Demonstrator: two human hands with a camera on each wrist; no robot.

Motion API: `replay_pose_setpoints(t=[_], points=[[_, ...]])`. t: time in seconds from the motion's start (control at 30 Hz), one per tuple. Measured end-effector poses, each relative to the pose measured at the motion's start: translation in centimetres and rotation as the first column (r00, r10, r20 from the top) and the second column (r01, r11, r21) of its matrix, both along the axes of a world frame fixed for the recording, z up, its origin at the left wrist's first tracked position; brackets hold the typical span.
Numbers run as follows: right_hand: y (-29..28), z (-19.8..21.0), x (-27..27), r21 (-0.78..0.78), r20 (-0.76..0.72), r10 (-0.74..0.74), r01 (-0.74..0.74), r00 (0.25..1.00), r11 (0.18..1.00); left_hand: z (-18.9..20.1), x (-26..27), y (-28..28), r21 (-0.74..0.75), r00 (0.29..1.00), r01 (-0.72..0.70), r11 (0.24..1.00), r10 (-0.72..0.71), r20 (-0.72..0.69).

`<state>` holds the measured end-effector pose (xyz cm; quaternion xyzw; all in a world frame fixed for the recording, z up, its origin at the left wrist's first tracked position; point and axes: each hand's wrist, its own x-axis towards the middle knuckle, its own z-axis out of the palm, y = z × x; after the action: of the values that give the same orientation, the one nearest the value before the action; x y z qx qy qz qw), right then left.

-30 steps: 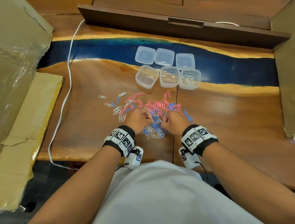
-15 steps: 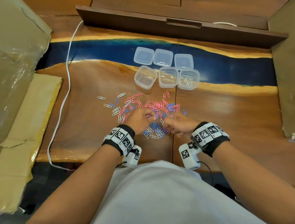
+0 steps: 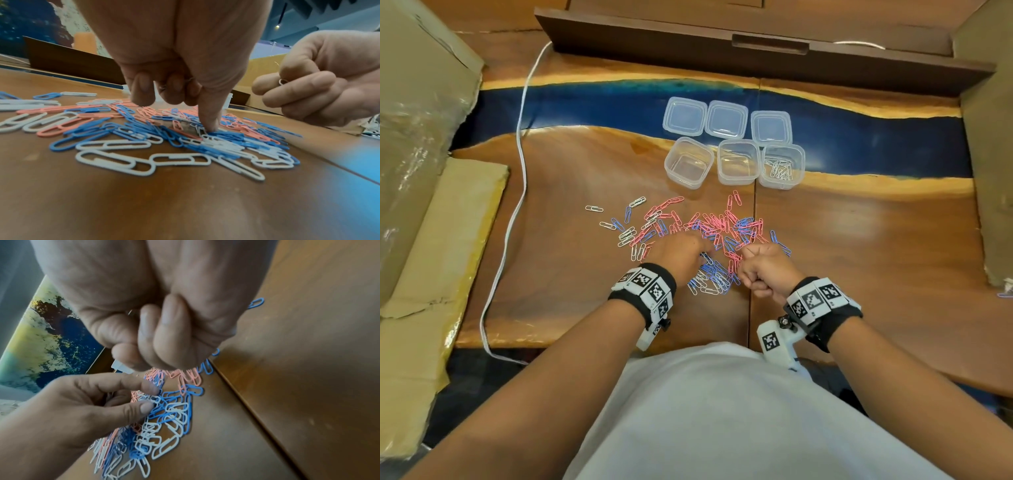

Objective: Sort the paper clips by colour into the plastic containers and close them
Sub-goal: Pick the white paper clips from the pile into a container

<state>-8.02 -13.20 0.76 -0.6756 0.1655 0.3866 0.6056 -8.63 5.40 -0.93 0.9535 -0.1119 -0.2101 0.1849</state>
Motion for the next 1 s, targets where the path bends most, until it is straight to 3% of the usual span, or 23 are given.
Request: replay_pose_setpoints(t=[0.17, 0.37, 0.47, 0.57, 0.7, 0.8, 0.9, 0.97, 1.0], points=[[0.1, -0.3, -0.3, -0.03, 0.051, 0.068, -0.067, 0.996, 0.997, -0.4, 0.9, 0.0, -0.008, 0.998, 0.052, 0.999, -0.052, 0.04], [-0.2, -0.7, -0.6, -0.192, 0.109, 0.23, -0.206, 0.967, 0.96, -1.0, 0.1, 0.5, -0.192, 0.985, -0.17, 0.967, 0.172, -0.005], [0.0, -1.0, -1.0, -0.47, 0.289, 0.466, -0.3, 0.836, 0.83, -0.8, -0.7, 0.8, -0.369, 0.927, -0.375, 0.851, 0.345, -0.147], [0.4, -1.6, -1.6, -0.653, 0.3, 0.618, -0.316, 0.727, 0.688, -0.6, -1.7, 1.1, -0.453, 0.865, -0.502, 0.737, 0.416, -0.283], [0.9, -2.0, -1.7, -0.736, 0.284, 0.678, -0.3, 0.678, 0.607, -0.3, -2.4, 1.7, -0.479, 0.804, -0.591, 0.649, 0.43, -0.41], [1.2, -1.7, -1.5, -0.757, 0.24, 0.722, -0.341, 0.649, 0.557, -0.1, -2.6, 1.7, -0.476, 0.695, -0.713, 0.515, 0.427, -0.578], [1.0, -1.8, -1.3, -0.743, 0.232, 0.703, -0.344, 0.672, 0.574, 0.4, -2.6, 1.3, -0.407, 0.573, -0.811, 0.422, 0.424, -0.702], [0.6, -1.7, -1.0, -0.689, 0.255, 0.629, -0.318, 0.734, 0.651, 0.7, -2.5, 0.9, -0.365, 0.552, -0.82, 0.441, 0.444, -0.705], [0.4, -1.6, -0.9, -0.648, 0.265, 0.584, -0.306, 0.768, 0.697, 0.8, -2.5, 0.6, -0.361, 0.587, -0.792, 0.492, 0.452, -0.672]])
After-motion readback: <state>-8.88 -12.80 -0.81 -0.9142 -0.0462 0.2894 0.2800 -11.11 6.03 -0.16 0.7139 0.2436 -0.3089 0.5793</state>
